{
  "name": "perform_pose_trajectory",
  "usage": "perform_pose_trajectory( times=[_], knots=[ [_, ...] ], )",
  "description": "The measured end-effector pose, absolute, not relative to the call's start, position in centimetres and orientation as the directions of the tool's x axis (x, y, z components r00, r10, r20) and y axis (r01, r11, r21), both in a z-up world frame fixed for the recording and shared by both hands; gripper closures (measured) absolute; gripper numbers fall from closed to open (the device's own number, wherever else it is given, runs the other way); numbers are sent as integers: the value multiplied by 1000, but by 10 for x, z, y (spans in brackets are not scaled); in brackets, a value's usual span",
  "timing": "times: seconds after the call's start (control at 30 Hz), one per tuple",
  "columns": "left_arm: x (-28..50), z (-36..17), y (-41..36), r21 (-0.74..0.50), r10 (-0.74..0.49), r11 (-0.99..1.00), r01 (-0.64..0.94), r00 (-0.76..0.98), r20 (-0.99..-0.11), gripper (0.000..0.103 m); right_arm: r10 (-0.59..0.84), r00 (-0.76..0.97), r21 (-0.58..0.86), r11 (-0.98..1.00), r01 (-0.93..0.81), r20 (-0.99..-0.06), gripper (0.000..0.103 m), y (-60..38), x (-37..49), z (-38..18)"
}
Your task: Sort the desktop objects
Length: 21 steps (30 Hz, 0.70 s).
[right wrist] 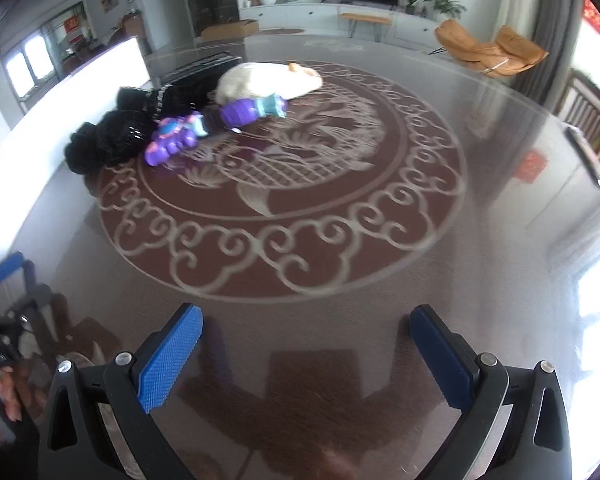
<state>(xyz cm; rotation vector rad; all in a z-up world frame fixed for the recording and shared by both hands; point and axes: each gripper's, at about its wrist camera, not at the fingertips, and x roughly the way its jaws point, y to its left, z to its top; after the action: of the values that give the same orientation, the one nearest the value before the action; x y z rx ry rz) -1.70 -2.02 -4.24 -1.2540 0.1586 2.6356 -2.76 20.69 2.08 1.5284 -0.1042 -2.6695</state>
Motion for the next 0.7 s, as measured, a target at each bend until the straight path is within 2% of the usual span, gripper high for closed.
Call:
perform_pose_trajectory(
  times=[0.07, 0.17, 0.27, 0.37, 0.43, 0.53, 0.6, 0.67, 0.7],
  knots=[
    [-16, -42, -20, 4, 148, -971, -239, -615, -774, 0, -186, -516, 208, -978, 17, -836, 0, 200, -56, 36],
    [-15, -42, -20, 4, 148, -971, -238, -616, -773, 0, -260, -579, 279, -958, 59, -773, 0, 170, -104, 68],
    [-15, -42, -20, 5, 147, -972, -237, -617, -773, 0, -248, -607, 222, -968, 118, -755, 0, 122, -157, 86],
    [-13, -41, -21, 5, 143, -973, -231, -620, -771, 0, -162, -595, 113, -986, 119, -787, 0, 83, -200, 78],
    [-12, -41, -22, 5, 141, -974, -228, -620, -772, 0, -140, -542, 75, -987, 141, -828, 0, 66, -216, 61],
    [-13, -40, -22, 5, 140, -973, -229, -615, -776, 0, -245, -428, 125, -949, 289, -870, 0, 45, -210, 37],
    [-14, -39, -22, 5, 137, -974, -224, -613, -778, 0, -355, -319, 206, -885, 416, -879, 1, 39, -189, 32],
    [-15, -38, -21, 5, 132, -976, -218, -613, -779, 0, -455, -161, 347, -826, 445, -876, 2, 46, -168, 28],
    [-15, -38, -20, 6, 131, -976, -216, -613, -779, 0, -482, -140, 384, -814, 435, -865, 2, 54, -157, 32]
  ],
)
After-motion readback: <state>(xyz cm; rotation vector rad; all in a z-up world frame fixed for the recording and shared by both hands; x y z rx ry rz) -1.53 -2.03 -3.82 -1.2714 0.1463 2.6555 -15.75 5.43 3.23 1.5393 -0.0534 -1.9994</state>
